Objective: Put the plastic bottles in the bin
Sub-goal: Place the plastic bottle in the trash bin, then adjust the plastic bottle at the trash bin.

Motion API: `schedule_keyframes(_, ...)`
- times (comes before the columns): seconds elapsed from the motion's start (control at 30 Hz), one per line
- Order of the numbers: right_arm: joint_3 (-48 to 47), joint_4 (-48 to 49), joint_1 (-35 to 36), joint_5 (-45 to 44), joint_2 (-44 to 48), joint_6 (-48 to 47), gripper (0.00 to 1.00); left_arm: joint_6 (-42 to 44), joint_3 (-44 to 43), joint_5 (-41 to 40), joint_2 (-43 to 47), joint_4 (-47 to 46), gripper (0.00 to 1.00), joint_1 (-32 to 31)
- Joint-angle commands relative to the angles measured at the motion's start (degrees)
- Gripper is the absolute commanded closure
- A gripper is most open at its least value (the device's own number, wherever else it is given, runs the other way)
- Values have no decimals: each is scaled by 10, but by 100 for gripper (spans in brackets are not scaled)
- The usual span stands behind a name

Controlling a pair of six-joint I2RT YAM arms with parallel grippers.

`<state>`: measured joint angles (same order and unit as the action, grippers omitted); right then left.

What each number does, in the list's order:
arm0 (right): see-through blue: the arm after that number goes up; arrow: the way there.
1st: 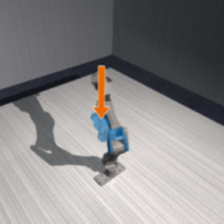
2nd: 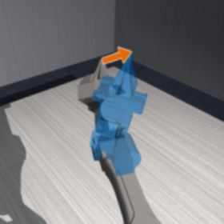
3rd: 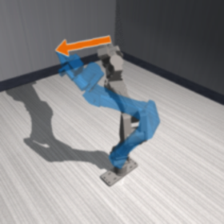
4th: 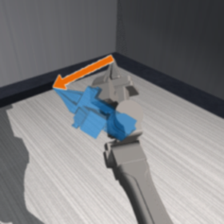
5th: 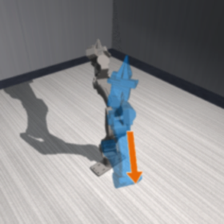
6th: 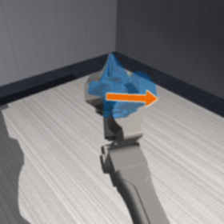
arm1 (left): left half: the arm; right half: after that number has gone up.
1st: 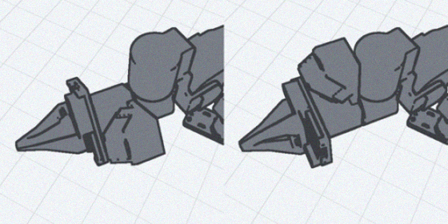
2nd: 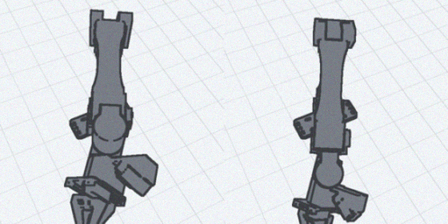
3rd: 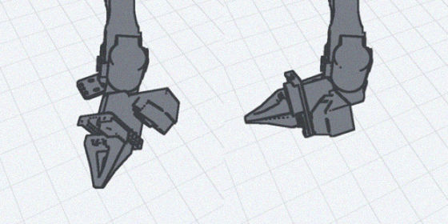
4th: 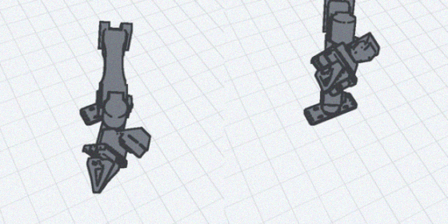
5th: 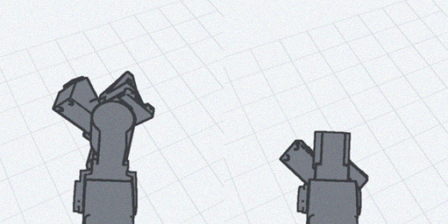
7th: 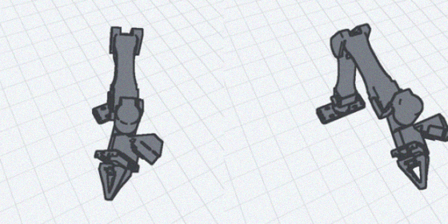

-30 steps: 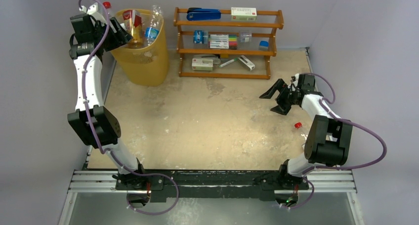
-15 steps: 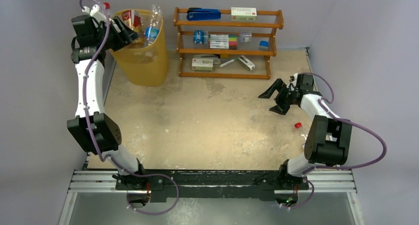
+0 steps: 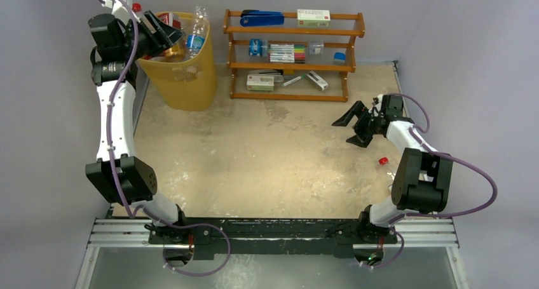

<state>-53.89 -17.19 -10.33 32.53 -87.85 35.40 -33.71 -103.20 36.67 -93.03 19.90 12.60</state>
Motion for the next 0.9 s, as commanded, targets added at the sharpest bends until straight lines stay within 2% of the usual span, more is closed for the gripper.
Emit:
schedule_keyframes(0.0, 1, 8, 4, 5, 11, 1, 3, -3, -42, -28, 31, -16, 35, 8)
schedule_keyframes(0.37, 8, 14, 4, 14, 10, -2, 3, -55, -92, -88, 38, -35, 33, 110)
schedule_keyframes(0.7, 8, 17, 4, 21, 4, -6, 3, -73, -21, -123, 79, -47, 30, 265)
schedule_keyframes(0.87, 11, 25, 4, 23, -1, -4, 3, -69, 33, -154, 95, -60, 30, 299)
